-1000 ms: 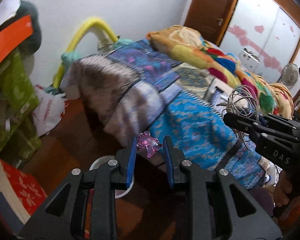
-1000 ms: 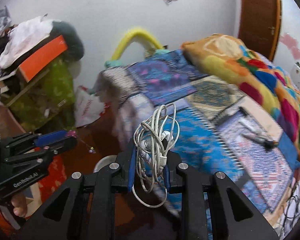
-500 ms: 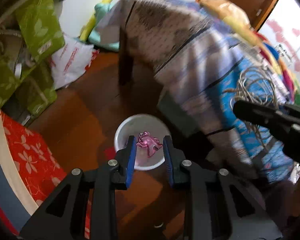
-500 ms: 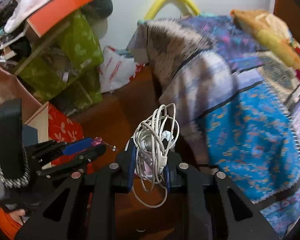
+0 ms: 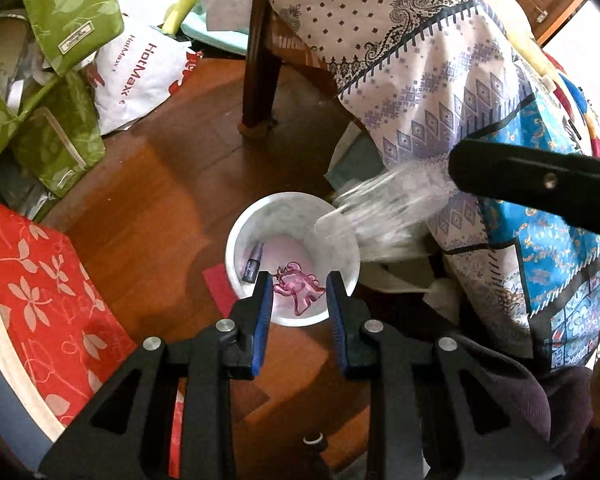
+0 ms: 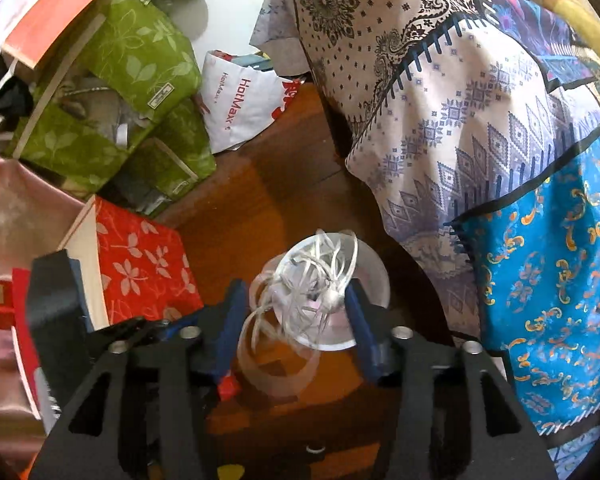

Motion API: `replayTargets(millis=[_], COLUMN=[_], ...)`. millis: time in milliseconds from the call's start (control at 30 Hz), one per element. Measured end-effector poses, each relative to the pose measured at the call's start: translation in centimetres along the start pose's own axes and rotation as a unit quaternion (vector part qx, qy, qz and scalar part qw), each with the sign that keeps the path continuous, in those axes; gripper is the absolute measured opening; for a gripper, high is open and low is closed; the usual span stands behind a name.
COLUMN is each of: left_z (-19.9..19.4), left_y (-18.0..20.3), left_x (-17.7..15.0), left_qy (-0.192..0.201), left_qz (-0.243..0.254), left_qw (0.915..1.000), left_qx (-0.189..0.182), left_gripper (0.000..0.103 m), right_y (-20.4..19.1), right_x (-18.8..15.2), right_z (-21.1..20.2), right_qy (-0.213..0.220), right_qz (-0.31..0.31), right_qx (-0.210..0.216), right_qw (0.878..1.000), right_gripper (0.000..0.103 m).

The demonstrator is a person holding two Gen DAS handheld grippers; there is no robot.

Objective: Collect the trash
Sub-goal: 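Open both tools to drop the items into the bucket, then move both open tools back toward the bed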

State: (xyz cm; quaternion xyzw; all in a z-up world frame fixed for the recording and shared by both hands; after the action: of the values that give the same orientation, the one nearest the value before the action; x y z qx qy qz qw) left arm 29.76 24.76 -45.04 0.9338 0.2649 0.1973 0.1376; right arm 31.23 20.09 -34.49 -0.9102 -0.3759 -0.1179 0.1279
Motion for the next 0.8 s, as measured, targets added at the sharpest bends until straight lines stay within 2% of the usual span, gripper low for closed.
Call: replayTargets(millis=[267, 367, 533, 800], left_z=[0.1, 0.0, -1.3, -6.0], left_y=[1.4, 1.6, 2.0, 4.0], left_x=[1.5, 1.8, 2.0, 1.7], left_qy=[0.006, 0.002, 0.014, 0.05], left_qz=[0.002, -0.004, 0.008, 0.037], left_qw=[0.9999, 1.0, 0.9998, 0.9975], left_qx=[-0.01, -0.002, 0.015, 0.032], left_gripper=[0.028, 0.048, 0.049, 0.049], right_y=[1.6, 2.2, 2.9, 3.6], right_x=[0.5, 0.5, 0.0, -1.1], right_z=[-1.9, -2.6, -3.7, -7.0], right_qy=[0.028, 0.038, 0.048, 0.078], right_qz=[-0.002, -0.003, -0.004, -0.011], right_qx=[-0.025, -0.036, -0.042, -0.052], right_qw=[0.999, 0.999, 0.998, 0.996], right_gripper=[0.052, 0.052, 0.052, 0.052])
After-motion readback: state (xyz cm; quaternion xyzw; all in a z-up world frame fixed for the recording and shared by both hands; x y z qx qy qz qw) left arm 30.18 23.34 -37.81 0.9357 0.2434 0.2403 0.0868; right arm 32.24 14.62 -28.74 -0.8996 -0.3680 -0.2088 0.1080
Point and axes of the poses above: each gripper's, at about its wrist camera, not at the fingertips, and z roughly the way its jaws point, y to its right, x to its top, the point moved 10 cm from there along z, roughly the way its jaws point, and after that the axes turned 9 degrees about -x, right-handed, at the moved point
